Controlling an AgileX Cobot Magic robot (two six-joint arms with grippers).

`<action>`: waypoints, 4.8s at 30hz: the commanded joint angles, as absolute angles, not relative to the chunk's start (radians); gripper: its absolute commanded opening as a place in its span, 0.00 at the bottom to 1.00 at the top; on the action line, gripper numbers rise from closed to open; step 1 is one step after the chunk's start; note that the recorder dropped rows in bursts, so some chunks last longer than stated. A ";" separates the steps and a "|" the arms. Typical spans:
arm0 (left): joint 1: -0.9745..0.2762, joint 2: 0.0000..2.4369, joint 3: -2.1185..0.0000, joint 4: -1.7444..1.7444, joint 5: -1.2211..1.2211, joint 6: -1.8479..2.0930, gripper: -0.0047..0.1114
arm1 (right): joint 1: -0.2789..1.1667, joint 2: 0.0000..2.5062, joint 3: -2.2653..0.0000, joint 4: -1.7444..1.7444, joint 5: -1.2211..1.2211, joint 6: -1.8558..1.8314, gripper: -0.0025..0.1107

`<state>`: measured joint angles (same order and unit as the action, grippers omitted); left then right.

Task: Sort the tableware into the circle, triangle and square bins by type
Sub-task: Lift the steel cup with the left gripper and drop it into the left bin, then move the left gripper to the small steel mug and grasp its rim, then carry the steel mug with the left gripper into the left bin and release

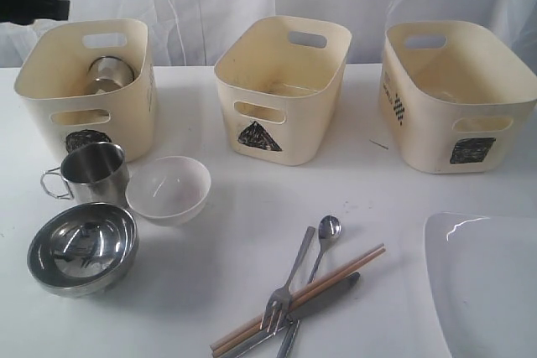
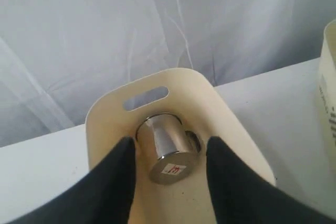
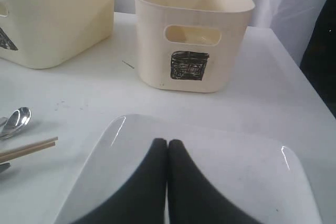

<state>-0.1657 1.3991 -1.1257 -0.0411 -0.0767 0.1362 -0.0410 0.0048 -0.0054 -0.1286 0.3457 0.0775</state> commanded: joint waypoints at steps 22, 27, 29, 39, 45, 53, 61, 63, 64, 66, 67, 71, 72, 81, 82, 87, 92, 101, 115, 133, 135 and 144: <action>-0.163 1.239 -0.852 -0.179 0.425 0.098 0.46 | -0.042 0.000 0.000 -0.130 0.342 0.083 0.02; -0.163 1.306 -0.786 -0.224 0.243 -0.155 0.46 | -0.042 0.000 0.000 -0.130 0.342 0.083 0.02; -0.163 1.344 -0.780 -0.205 0.224 -0.157 0.46 | -0.042 0.000 0.000 -0.130 0.342 0.083 0.02; -0.163 1.480 -0.781 -0.322 0.126 -0.211 0.46 | -0.042 0.000 0.000 -0.130 0.342 0.083 0.02; -0.163 1.519 -0.781 -0.325 0.046 -0.223 0.46 | -0.042 0.000 0.000 -0.130 0.342 0.083 0.02; -0.163 1.576 -0.781 -0.340 -0.041 -0.270 0.46 | -0.042 0.000 0.000 -0.130 0.342 0.083 0.02; -0.163 1.627 -0.781 -0.340 -0.076 -0.294 0.46 | -0.042 0.000 0.000 -0.130 0.342 0.083 0.02; -0.163 1.635 -0.781 -0.340 -0.092 -0.294 0.46 | -0.042 0.000 0.000 -0.130 0.342 0.083 0.02; -0.163 1.638 -0.781 -0.340 -0.106 -0.294 0.46 | -0.042 0.000 0.000 -0.130 0.342 0.083 0.02; -0.163 1.645 -0.781 -0.340 -0.128 -0.294 0.46 | -0.042 0.000 0.000 -0.130 0.342 0.083 0.02; -0.163 1.650 -0.781 -0.340 -0.135 -0.294 0.46 | -0.042 0.000 0.000 -0.130 0.342 0.083 0.02; -0.163 1.665 -0.781 -0.340 -0.137 -0.274 0.46 | -0.042 0.000 0.000 -0.130 0.342 0.083 0.02; -0.163 1.668 -0.781 -0.340 -0.137 -0.265 0.46 | -0.042 0.000 0.000 -0.130 0.342 0.083 0.02; -0.163 1.668 -0.781 -0.333 -0.128 -0.178 0.19 | -0.042 0.000 0.000 -0.130 0.342 0.083 0.02; -0.163 1.668 -0.781 -0.332 -0.120 -0.170 0.15 | -0.042 0.000 0.000 -0.130 0.342 0.083 0.02; -0.163 1.668 -0.781 -0.332 -0.086 -0.156 0.04 | -0.042 0.000 0.000 -0.130 0.342 0.083 0.02; -0.163 1.651 -0.781 -0.332 -0.047 -0.156 0.04 | -0.042 0.000 0.000 -0.130 0.342 0.083 0.02; -0.163 1.523 -0.781 -0.322 0.000 -0.149 0.04 | -0.042 0.000 0.000 -0.130 0.342 0.083 0.02; -0.163 1.183 -0.829 -0.253 -0.462 0.066 0.04 | -0.042 0.000 0.000 -0.130 0.342 0.083 0.02; -0.163 1.833 -1.261 -0.110 -0.733 0.192 0.04 | -0.042 0.000 0.000 -0.130 0.342 0.083 0.02; -0.163 1.873 -1.314 -0.110 -0.585 0.192 0.04 | -0.042 0.000 0.000 -0.130 0.342 0.083 0.02; -0.163 1.879 -1.364 -0.110 -0.294 0.177 0.32 | -0.042 0.000 0.000 -0.130 0.342 0.083 0.02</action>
<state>-0.1657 1.9039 -1.3540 -0.1085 -0.3103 0.1883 -0.0410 0.0048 -0.0054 -0.1286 0.3457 0.0775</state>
